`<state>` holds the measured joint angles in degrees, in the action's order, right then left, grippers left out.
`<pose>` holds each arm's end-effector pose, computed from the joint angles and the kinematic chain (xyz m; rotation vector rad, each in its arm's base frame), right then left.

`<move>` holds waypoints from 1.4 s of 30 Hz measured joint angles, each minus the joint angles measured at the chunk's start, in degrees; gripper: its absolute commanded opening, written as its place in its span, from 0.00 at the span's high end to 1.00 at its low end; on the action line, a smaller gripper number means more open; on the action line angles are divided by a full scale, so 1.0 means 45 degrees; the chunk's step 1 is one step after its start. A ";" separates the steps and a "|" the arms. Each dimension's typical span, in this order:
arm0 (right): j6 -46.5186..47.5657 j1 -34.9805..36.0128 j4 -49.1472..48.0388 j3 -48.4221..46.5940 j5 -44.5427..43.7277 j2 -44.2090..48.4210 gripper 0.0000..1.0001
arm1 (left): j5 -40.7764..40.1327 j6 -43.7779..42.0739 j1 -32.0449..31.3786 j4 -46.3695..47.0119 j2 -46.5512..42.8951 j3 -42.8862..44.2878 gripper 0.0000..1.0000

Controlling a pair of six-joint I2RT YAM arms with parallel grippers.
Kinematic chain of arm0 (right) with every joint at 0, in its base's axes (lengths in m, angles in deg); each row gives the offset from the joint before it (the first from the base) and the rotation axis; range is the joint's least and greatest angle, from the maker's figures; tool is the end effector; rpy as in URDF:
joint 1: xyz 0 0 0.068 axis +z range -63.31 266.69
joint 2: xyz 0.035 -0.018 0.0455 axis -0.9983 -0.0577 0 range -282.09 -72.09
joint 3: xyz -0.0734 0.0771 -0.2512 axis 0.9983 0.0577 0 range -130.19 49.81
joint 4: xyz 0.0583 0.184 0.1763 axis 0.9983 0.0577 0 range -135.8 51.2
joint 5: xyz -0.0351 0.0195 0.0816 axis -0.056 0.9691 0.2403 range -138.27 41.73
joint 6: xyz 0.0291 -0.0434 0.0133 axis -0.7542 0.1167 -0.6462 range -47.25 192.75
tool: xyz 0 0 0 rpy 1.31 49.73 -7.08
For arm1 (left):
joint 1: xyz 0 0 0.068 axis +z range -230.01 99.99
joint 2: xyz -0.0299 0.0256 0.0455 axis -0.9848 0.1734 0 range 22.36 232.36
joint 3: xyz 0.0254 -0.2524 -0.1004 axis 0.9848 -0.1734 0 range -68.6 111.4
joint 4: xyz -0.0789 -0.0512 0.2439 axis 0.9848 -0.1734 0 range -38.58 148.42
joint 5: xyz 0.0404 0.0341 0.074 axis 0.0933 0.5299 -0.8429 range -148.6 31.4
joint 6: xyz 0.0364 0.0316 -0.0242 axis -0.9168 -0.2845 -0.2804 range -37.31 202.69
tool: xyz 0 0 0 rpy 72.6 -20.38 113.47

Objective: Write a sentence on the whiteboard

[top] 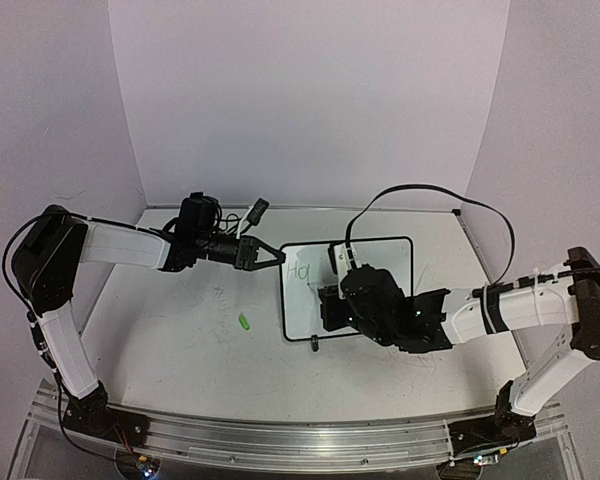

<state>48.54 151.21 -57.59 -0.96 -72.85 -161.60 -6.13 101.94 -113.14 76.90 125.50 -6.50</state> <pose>0.1602 0.3016 0.2227 -0.4427 1.9905 0.5519 0.3134 -0.2381 0.2183 0.8927 1.9016 -1.4705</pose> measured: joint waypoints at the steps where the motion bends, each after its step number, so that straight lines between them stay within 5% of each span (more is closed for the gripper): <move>1: -0.0003 0.0008 0.0005 0.0000 -0.0003 0.0000 1.00 | 0.0000 0.0000 0.0000 0.0000 0.0000 0.0000 1.00; 42: 0.0985 -0.0662 -0.0241 -0.0695 0.0051 0.0131 1.00 | 0.0005 0.0001 -0.0010 0.0005 0.0000 0.0000 1.00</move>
<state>52.97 148.23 -58.67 -4.08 -72.63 -161.01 -6.11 101.94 -113.18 76.92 125.50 -6.50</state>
